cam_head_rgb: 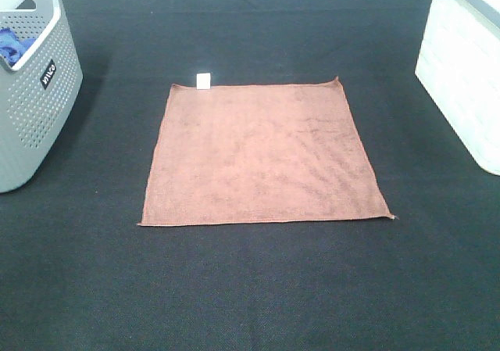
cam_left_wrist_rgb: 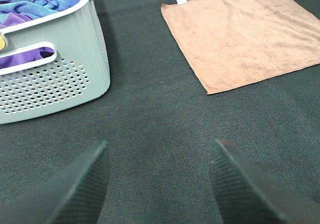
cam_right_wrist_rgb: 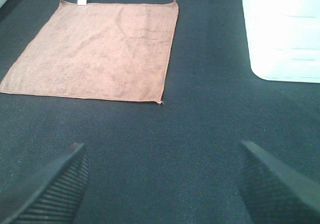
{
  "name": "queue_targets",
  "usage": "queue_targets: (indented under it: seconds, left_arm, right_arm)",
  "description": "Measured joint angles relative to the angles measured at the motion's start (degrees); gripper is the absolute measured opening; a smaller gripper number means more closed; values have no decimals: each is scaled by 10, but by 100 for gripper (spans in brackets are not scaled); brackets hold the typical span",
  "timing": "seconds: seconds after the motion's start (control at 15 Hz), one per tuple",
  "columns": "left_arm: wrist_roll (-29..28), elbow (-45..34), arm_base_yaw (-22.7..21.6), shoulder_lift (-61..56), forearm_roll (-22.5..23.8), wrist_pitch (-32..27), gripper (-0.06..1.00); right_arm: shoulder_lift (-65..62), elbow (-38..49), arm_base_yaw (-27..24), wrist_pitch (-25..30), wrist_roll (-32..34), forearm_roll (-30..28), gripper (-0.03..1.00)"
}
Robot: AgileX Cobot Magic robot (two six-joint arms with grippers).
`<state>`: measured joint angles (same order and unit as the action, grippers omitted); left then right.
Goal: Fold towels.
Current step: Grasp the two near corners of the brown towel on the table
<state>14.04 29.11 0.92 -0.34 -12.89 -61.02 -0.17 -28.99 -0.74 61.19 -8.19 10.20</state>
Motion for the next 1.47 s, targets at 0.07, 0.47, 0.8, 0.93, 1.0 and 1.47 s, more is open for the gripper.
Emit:
queue_targets:
  seconds: [0.07,0.47,0.8,0.93,1.0,1.47]
  left_arm:
    - [0,0,0,0,0,0,58]
    - [0,0,0,0,0,0,58]
    - [0,0,0,0,0,0,58]
    - [0,0,0,0,0,0,58]
    - [0,0,0,0,0,0,58]
    - [0,0,0,0,0,0,58]
  right_arm:
    - [0,0,0,0,0,0,77]
    - [0,0,0,0,0,0,77]
    - [0,0,0,0,0,0,77]
    - [0,0,0,0,0,0,77]
    - [0,0,0,0,0,0,77]
    - [0,0,0,0,0,0,77]
